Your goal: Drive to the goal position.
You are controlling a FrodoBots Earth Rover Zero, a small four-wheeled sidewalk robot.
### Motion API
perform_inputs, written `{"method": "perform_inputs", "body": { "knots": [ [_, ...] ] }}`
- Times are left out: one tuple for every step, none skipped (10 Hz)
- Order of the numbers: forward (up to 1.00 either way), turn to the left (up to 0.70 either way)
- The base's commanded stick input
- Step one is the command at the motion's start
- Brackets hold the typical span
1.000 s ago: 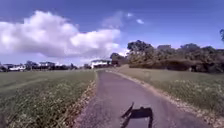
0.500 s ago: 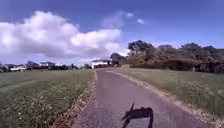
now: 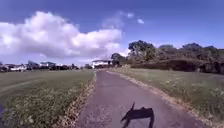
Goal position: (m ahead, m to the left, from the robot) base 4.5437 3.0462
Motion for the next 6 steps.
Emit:
{"method": "perform_inputs", "body": {
  "knots": [
    [0.70,0.01],
    [0.70,0.01],
    [0.70,0.01],
    [0.70,0.01],
    [0.70,0.01],
    [0.70,0.01]
  ]
}}
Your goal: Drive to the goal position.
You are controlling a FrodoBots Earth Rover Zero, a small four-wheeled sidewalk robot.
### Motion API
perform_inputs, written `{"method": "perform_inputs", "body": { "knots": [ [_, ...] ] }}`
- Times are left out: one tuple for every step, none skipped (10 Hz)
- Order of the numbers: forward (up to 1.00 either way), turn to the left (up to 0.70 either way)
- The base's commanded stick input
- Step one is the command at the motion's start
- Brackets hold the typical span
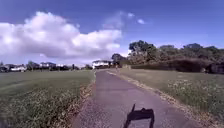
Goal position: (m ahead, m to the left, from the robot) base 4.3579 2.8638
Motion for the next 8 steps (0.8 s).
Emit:
{"method": "perform_inputs", "body": {
  "knots": [
    [0.70,0.01],
    [0.70,0.01],
    [0.70,0.01],
    [0.70,0.01],
    [0.70,0.01],
    [0.70,0.01],
    [0.70,0.01],
    [0.70,0.01]
  ]
}}
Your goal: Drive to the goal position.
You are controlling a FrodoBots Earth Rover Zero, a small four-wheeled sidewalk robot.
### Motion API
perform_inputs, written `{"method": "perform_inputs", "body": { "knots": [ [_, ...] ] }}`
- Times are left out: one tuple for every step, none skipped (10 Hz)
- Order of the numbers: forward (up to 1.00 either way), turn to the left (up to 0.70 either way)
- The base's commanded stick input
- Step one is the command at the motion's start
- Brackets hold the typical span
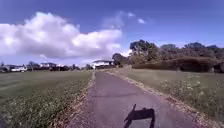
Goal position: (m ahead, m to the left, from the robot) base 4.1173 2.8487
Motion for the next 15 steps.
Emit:
{"method": "perform_inputs", "body": {
  "knots": [
    [0.70,0.01],
    [0.70,0.01],
    [0.70,0.07],
    [0.70,0.13],
    [0.70,0.13],
    [0.70,0.13],
    [0.70,0.13],
    [0.70,0.12],
    [0.70,0.08],
    [0.70,0.04],
    [0.70,0.00],
    [0.70,0.00],
    [0.70,0.00],
    [0.70,0.00],
    [0.70,0.00]
  ]
}}
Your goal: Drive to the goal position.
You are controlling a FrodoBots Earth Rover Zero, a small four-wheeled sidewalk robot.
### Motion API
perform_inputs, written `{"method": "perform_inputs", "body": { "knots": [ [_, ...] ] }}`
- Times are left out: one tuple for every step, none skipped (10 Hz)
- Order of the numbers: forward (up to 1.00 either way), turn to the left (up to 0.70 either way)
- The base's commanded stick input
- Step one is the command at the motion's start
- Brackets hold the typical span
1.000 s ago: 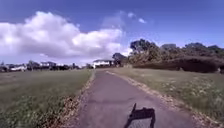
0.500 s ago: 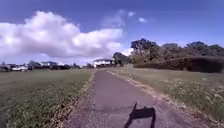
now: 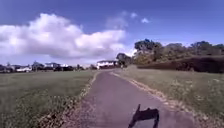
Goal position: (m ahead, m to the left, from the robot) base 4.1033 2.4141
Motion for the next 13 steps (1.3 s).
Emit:
{"method": "perform_inputs", "body": {
  "knots": [
    [0.70,0.00],
    [0.70,0.00],
    [0.70,0.00],
    [0.70,0.00],
    [0.70,0.00],
    [0.70,0.00],
    [0.70,0.03],
    [0.70,0.08],
    [0.70,0.12],
    [0.70,0.13],
    [0.70,0.14],
    [0.70,0.14],
    [0.70,0.14]
  ]
}}
